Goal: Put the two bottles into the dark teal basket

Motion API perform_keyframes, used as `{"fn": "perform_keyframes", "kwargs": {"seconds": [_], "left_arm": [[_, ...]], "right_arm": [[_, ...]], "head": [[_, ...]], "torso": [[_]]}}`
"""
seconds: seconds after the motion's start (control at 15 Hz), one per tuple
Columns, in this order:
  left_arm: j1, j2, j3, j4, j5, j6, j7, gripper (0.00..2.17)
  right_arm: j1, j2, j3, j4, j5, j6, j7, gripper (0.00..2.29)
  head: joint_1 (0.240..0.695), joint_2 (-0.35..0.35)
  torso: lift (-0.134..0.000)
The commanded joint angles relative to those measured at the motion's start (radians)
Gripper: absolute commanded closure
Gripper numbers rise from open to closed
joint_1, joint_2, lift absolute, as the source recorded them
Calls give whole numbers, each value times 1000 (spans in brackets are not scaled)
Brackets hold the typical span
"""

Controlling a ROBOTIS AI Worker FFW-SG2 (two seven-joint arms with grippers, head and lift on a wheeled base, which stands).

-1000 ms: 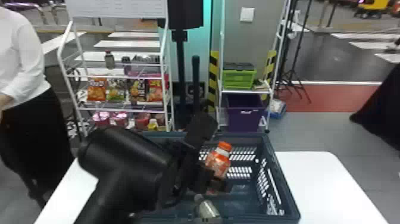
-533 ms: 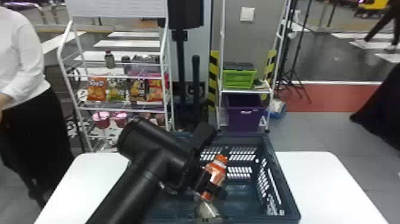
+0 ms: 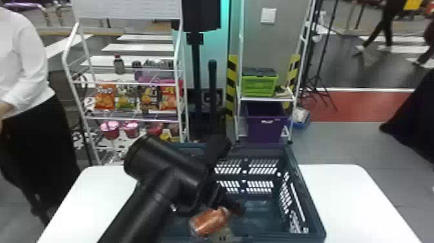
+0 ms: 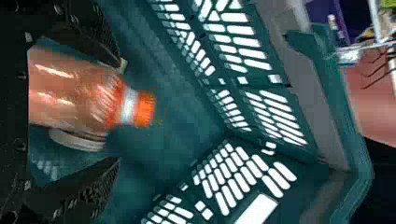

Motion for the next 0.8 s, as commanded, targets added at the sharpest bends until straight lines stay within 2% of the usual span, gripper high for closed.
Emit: {"fn": "perform_keyframes", "kwargs": {"seconds": [0.0,0.13,0.33,0.47,0.53,0.6,0.73], "left_arm": [[41,5,17,-140,30,0,43,-2],[107,14,80,-286,73,-3,103,2],[253,29,167,-530,102,-21,233,16],[392,46,243,-702,156,-28,314,33],[463,63,282,-771,186,-34,341,76],[552,88,318,-853,188,-77,365,87],[734,121,388,-999,196,-258,396,107]], "right_arm": [[6,1,0,-7,1,0,0,43],[13,1,-5,-16,1,16,0,43],[26,1,-11,-34,1,22,2,43],[34,1,-11,-51,-4,25,2,43],[37,1,-12,-57,-4,31,2,43],[40,1,-12,-65,-4,46,2,43],[40,1,-12,-66,-3,53,3,43]], "head": [[499,0],[499,0],[499,0],[499,0],[499,0],[499,0],[499,0]], "torso": [[0],[0],[0],[0],[0],[0],[0]]}}
